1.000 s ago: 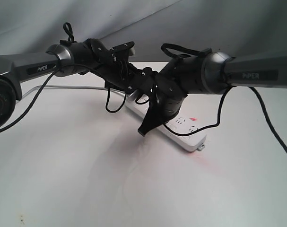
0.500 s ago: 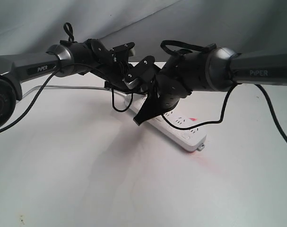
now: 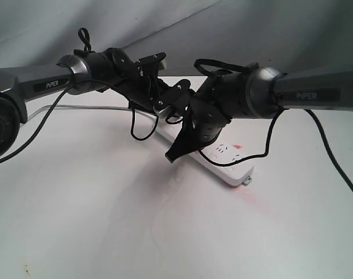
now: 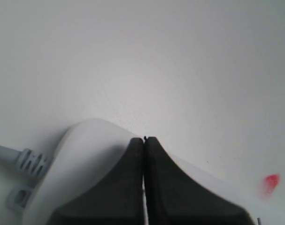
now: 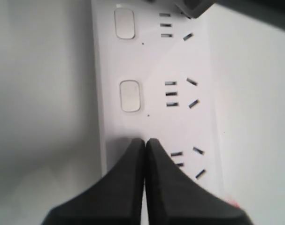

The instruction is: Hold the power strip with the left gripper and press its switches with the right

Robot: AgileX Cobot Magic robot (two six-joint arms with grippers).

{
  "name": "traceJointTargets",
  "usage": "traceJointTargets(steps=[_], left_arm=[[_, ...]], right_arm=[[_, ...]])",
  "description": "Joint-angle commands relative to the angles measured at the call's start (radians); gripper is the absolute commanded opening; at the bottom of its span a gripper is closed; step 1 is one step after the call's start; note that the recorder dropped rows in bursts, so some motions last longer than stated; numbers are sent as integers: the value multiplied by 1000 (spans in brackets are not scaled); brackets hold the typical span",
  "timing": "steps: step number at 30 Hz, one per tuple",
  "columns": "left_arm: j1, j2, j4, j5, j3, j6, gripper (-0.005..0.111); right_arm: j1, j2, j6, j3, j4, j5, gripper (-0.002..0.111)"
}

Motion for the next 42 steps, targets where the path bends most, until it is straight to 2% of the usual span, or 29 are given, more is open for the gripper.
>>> traceJointTargets(steps=[1, 8, 18, 26, 36, 42], left_arm=[[-3, 2, 4, 9, -2, -5, 0], [-3, 2, 4, 9, -2, -5, 0], [-3, 2, 4, 9, -2, -5, 0], [-3, 2, 4, 16, -2, -5, 0], [-3, 2, 4, 16, -2, -5, 0], [-3, 2, 4, 16, -2, -5, 0]], right_arm=[[0, 20, -1, 5, 24, 18, 0], [0, 20, -6, 23, 39, 25, 0], [0, 20, 8, 139, 42, -43, 0], [0, 20, 10, 149, 36, -59, 0], [0, -131, 33, 142, 23, -153, 0], [-2, -186, 41, 142, 12, -125, 0]])
